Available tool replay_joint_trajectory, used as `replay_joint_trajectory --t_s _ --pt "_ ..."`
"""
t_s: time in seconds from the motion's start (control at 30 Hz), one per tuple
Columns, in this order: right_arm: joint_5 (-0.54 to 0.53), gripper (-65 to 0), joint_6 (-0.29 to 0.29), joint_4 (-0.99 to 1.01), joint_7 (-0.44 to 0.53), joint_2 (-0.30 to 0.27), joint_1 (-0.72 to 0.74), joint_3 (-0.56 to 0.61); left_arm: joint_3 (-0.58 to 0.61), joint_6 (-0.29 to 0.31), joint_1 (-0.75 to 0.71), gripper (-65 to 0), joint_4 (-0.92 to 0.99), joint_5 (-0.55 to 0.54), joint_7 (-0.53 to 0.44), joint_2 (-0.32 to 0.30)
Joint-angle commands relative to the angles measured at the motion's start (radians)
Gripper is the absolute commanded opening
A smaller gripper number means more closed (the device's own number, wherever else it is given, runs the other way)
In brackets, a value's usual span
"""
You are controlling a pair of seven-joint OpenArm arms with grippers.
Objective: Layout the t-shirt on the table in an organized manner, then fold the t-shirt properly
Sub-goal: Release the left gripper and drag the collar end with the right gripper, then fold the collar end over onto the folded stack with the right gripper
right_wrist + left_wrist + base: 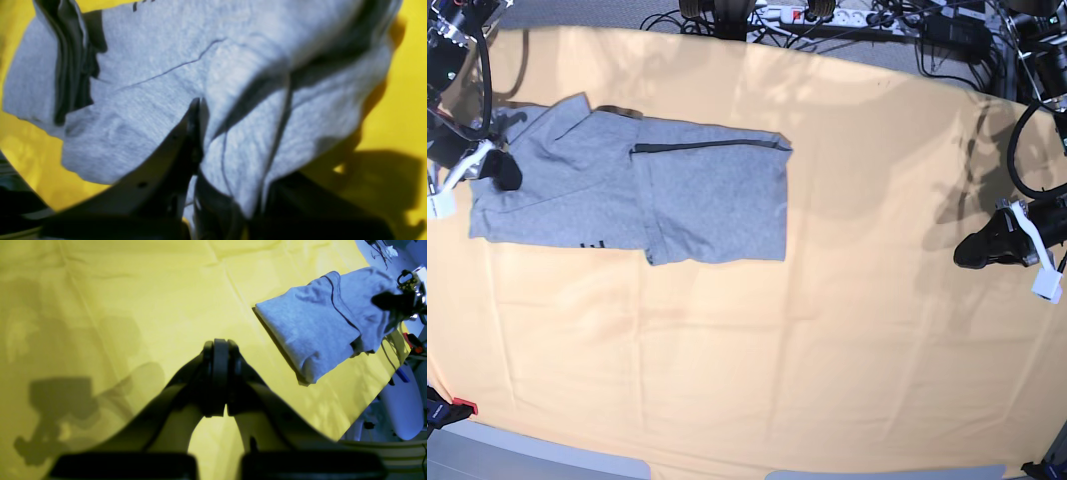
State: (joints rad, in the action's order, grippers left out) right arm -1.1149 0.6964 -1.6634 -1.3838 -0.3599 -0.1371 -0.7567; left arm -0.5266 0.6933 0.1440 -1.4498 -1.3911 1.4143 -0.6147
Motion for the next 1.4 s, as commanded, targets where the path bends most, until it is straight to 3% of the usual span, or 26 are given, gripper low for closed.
replay_joint_trajectory --t_s 0.0,0.13,0.3,0.43,0.5,0.67,0.8,0.83,0.93,1.0,1.13,1.27,1.37 --pt "-0.035 -65.0 0.002 -0.061 0.012 -0.021 0.009 -0.008 -0.009 0.005 0.017 -65.0 -0.016 -0.028 -0.018 -0.022" --pt "-0.105 -65.0 0.002 -0.245 0.009 0.018 -0.026 -0.006 -0.009 0.005 0.017 -65.0 -0.016 -0.028 -0.018 -0.022" --pt "-0.212 -65.0 0.002 -0.468 -0.012 0.141 -0.057 0.039 -0.009 0.005 0.017 -65.0 -0.016 -0.028 -0.018 -0.022" --pt "-0.269 -65.0 0.002 -0.565 -0.012 0.219 -0.050 0.155 -0.009 0.005 0.017 -65.0 -0.016 -0.029 -0.018 -0.022" --pt "-0.254 -65.0 0.002 -0.570 -0.012 0.243 -0.033 0.247 -0.009 0.005 0.017 -65.0 -0.016 -0.028 -0.018 -0.023" --pt "-0.072 -65.0 0.002 -0.541 -0.012 0.300 0.003 0.490 -0.009 0.005 0.017 -65.0 -0.016 -0.029 -0.018 -0.022" --pt "0.016 -65.0 0.002 -0.525 0.163 0.311 0.008 0.659 -0.009 0.005 0.017 -65.0 -0.016 -0.035 -0.018 -0.022" --pt "0.060 -59.7 0.002 -0.525 0.202 0.311 0.016 0.704 -0.009 0.005 0.017 -65.0 -0.016 -0.035 -0.018 -0.022" --pt "0.207 -29.1 0.002 -0.525 0.270 0.310 0.062 0.820 -0.009 0.005 0.017 -65.0 -0.016 -0.035 -0.018 -0.022" --pt "0.226 -17.3 0.002 -0.525 0.290 0.310 0.087 0.882 -0.009 0.005 0.017 -65.0 -0.016 -0.035 -0.018 -0.022" --pt "0.270 -15.3 0.002 -0.525 0.276 0.310 0.138 0.953 -0.009 0.005 0.017 -65.0 -0.016 -0.035 -0.018 -0.020" --pt "0.365 -15.8 0.002 -0.528 0.262 0.301 0.171 0.932 -0.009 0.005 0.017 -65.0 -0.016 -0.035 -0.018 -0.020" --pt "0.354 -15.8 0.002 -0.528 0.262 0.273 0.179 0.881 -0.009 0.005 0.017 -65.0 -0.016 -0.062 -0.018 -0.020"
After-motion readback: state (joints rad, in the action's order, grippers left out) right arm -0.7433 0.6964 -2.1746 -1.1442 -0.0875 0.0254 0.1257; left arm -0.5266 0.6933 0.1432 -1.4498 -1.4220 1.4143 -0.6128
